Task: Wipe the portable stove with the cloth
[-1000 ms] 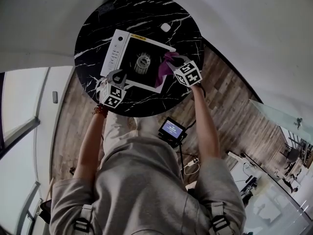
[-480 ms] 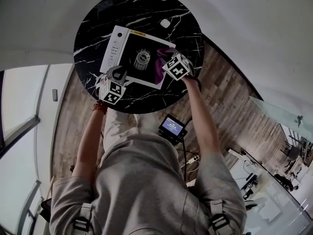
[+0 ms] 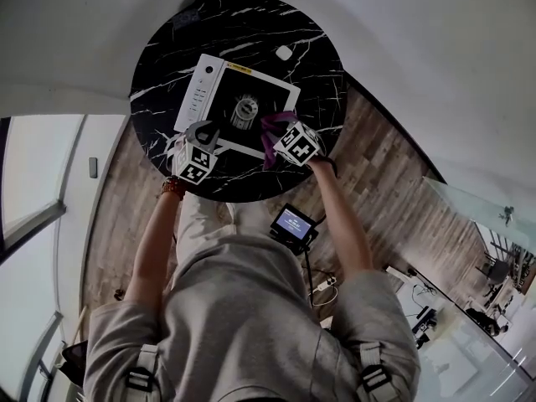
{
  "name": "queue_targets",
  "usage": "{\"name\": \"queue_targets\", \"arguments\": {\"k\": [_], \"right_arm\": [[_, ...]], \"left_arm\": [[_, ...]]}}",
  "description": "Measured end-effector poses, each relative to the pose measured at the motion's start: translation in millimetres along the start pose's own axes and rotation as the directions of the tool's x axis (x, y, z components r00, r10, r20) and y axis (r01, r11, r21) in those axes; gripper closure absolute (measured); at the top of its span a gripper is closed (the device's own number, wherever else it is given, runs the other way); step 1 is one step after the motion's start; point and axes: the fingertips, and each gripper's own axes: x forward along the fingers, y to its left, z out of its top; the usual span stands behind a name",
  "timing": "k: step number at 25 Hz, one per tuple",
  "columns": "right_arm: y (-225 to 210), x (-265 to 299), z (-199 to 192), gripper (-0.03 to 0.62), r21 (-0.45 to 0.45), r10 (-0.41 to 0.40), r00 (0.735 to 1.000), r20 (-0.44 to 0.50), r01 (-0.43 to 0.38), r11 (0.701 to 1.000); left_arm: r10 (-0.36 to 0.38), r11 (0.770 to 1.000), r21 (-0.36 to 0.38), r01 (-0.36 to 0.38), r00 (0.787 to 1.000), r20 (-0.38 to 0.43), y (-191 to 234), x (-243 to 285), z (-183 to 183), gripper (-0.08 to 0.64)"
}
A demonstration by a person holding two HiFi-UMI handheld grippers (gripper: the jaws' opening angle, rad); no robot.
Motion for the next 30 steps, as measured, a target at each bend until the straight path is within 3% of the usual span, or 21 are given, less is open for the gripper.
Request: {"name": "queue_targets", "arguments": {"k": [6, 8, 10, 12, 14, 17, 19, 27, 30], "right_arm": [[20, -3, -8, 0.52, 0.055, 0.138, 0.99, -0.016, -0.137, 0.989], [23, -9, -9, 0.518, 0.101, 0.204, 0.979, 0.014, -0.205, 0.974], [14, -20, -3, 0.518, 0.146, 0.221, 0.972, 0.082, -0.231, 0.962], [-12, -34, 9, 0.517, 0.184, 0.152, 0.976, 0.156, -0.18, 0.966], [-43, -41, 20, 0.515, 0.179, 0.02, 0.985, 0.17, -0.051, 0.982], [-77, -33, 24, 0.514, 0.104, -0.145, 0.983, 0.113, 0.134, 0.986], [-85, -21, 22, 0.514, 0.055, -0.195, 0.978, 0.068, 0.191, 0.98], [-83, -3, 20, 0.515, 0.084, -0.209, 0.977, 0.034, 0.206, 0.975], [-69, -4, 19, 0.518, 0.048, -0.19, 0.982, 0.016, 0.189, 0.981]], "left_arm": [[0.003, 1.0, 0.009, -0.003, 1.0, 0.007, 1, 0, 3, 0.489], [0.004, 1.0, 0.011, -0.004, 1.0, 0.006, 1, -1, 2, 0.489], [-0.001, 1.0, 0.016, 0.001, 1.0, 0.011, 0, 0, 3, 0.489], [-0.008, 1.0, 0.021, 0.008, 1.0, 0.01, 0, 0, 3, 0.491], [-0.01, 1.0, 0.022, 0.01, 1.0, 0.009, 0, 0, 2, 0.491], [-0.007, 1.0, 0.022, 0.007, 1.0, 0.012, 0, 0, 1, 0.491], [-0.009, 1.0, 0.021, 0.009, 1.0, 0.007, 0, 0, 1, 0.491], [0.003, 1.0, 0.027, -0.004, 1.0, 0.014, 1, 0, 1, 0.491], [0.01, 1.0, 0.021, -0.01, 1.0, 0.013, 1, 0, 2, 0.491]]}}
